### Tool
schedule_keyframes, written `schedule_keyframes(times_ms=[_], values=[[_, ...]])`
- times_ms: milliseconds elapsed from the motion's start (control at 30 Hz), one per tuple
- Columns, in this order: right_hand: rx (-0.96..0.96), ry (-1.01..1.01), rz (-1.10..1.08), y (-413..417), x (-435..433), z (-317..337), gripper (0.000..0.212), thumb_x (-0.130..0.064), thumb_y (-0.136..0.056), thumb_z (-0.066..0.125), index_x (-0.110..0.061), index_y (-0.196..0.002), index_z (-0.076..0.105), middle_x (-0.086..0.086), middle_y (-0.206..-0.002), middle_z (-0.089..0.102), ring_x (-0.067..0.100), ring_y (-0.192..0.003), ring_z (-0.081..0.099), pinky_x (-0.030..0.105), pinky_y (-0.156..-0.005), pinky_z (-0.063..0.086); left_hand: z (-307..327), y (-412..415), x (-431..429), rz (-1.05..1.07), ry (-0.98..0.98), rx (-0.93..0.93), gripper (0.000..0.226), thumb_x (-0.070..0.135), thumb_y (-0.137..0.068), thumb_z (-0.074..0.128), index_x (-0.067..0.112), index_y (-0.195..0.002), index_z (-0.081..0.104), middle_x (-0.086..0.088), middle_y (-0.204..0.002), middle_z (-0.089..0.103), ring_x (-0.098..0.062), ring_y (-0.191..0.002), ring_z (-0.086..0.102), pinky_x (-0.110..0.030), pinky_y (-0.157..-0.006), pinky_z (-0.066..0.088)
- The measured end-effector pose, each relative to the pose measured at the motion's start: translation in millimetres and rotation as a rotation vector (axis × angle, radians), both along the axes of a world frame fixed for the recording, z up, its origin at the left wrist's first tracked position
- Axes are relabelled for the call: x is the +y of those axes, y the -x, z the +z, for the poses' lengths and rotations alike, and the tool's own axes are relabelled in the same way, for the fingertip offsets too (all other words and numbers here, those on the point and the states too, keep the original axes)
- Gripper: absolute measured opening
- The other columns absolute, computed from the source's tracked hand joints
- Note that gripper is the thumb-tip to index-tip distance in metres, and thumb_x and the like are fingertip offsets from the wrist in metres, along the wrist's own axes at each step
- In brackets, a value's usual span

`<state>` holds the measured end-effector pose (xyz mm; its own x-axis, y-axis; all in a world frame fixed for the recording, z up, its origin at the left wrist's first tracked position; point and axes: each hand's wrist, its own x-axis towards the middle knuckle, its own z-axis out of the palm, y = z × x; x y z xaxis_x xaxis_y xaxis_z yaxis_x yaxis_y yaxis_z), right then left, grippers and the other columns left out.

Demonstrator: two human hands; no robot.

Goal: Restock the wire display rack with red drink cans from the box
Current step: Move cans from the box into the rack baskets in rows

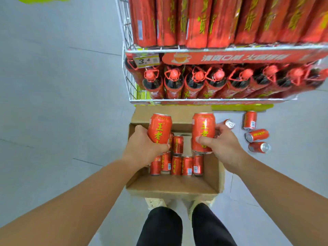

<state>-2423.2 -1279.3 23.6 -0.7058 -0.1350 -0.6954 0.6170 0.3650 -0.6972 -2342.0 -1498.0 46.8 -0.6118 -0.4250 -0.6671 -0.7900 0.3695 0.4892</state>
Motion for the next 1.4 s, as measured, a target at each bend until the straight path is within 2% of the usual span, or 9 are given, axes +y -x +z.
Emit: schedule_keyframes(times_ms=[133, 267, 433, 700, 800, 967, 1167, 1300, 1400], values=[[0.100, 0.023, -0.028, 17, 5, 105, 0.060, -0.012, -0.075, 0.085, -0.019, -0.125, 0.053, -0.001, -0.110, 0.065, 0.014, -0.096, 0.068, 0.036, -0.085, 0.057, 109, 16, -4, -0.043, 0.016, 0.108, 0.062, 0.035, -0.070, 0.092, 0.019, -0.107, 0.046, 0.007, -0.091, 0.057, -0.001, -0.077, 0.056, -0.021, -0.057, 0.038], [0.214, 0.067, -0.086, 33, 8, 203, 0.059, -0.013, -0.076, 0.084, -0.018, -0.126, 0.052, -0.002, -0.110, 0.064, 0.018, -0.095, 0.068, 0.037, -0.075, 0.055, 214, 33, -5, -0.054, 0.027, 0.256, 0.060, 0.028, -0.070, 0.092, 0.019, -0.106, 0.045, 0.005, -0.093, 0.061, -0.002, -0.077, 0.058, -0.020, -0.056, 0.040], [0.376, 0.087, -0.147, 44, 11, 309, 0.056, -0.015, -0.073, 0.086, -0.020, -0.121, 0.056, 0.001, -0.106, 0.072, 0.017, -0.094, 0.070, 0.040, -0.085, 0.056, 333, 55, -1, -0.085, 0.046, 0.438, 0.061, 0.032, -0.069, 0.093, 0.018, -0.106, 0.046, 0.007, -0.092, 0.062, 0.000, -0.074, 0.060, -0.013, -0.050, 0.038], [0.606, 0.159, -0.232, 56, 10, 473, 0.060, -0.010, -0.074, 0.084, -0.014, -0.125, 0.055, 0.001, -0.105, 0.071, 0.013, -0.090, 0.069, 0.037, -0.088, 0.055, 482, 87, 5, -0.055, 0.031, 0.688, 0.070, 0.045, -0.054, 0.093, 0.014, -0.106, 0.059, 0.000, -0.091, 0.073, -0.008, -0.074, 0.070, -0.023, -0.059, 0.049], [0.686, 0.189, -0.267, 68, 15, 524, 0.053, -0.010, -0.077, 0.082, -0.019, -0.119, 0.052, -0.002, -0.101, 0.069, 0.014, -0.089, 0.068, 0.036, -0.087, 0.054, 534, 102, 12, -0.046, 0.038, 0.773, 0.059, 0.030, -0.064, 0.093, 0.013, -0.105, 0.053, 0.000, -0.088, 0.069, -0.005, -0.067, 0.065, -0.019, -0.053, 0.045], [0.823, 0.181, -0.283, 104, 27, 593, 0.047, -0.017, -0.073, 0.085, -0.023, -0.113, 0.060, -0.003, -0.097, 0.073, 0.015, -0.090, 0.071, 0.044, -0.091, 0.056, 597, 136, 28, -0.070, 0.055, 0.892, 0.060, 0.029, -0.068, 0.094, 0.013, -0.107, 0.052, 0.004, -0.087, 0.068, 0.005, -0.063, 0.061, -0.009, -0.048, 0.040], [0.906, 0.283, -0.205, 169, 50, 657, 0.048, -0.017, -0.079, 0.081, -0.025, -0.116, 0.051, -0.011, -0.097, 0.065, 0.003, -0.085, 0.063, 0.023, -0.070, 0.047, 642, 197, 53, -0.035, 0.122, 0.940, 0.067, 0.040, -0.060, 0.095, 0.020, -0.107, 0.051, 0.001, -0.093, 0.070, -0.012, -0.077, 0.069, -0.033, -0.065, 0.056], [0.927, 0.282, -0.145, 233, 71, 683, 0.055, -0.020, -0.077, 0.083, -0.017, -0.124, 0.056, -0.007, -0.102, 0.069, 0.007, -0.085, 0.068, 0.021, -0.071, 0.049, 663, 245, 72, -0.005, 0.158, 0.929, 0.045, 0.035, -0.071, 0.091, 0.028, -0.093, 0.051, 0.006, -0.089, 0.064, -0.001, -0.070, 0.059, -0.012, -0.050, 0.039], [0.940, 0.290, -0.107, 279, 89, 697, 0.046, -0.018, -0.084, 0.079, -0.022, -0.120, 0.049, -0.013, -0.102, 0.058, 0.005, -0.086, 0.057, 0.014, -0.072, 0.045, 672, 288, 87, 0.011, 0.186, 0.930, 0.064, 0.047, -0.066, 0.090, 0.017, -0.115, 0.063, 0.004, -0.099, 0.070, -0.007, -0.081, 0.065, -0.009, -0.063, 0.047]])
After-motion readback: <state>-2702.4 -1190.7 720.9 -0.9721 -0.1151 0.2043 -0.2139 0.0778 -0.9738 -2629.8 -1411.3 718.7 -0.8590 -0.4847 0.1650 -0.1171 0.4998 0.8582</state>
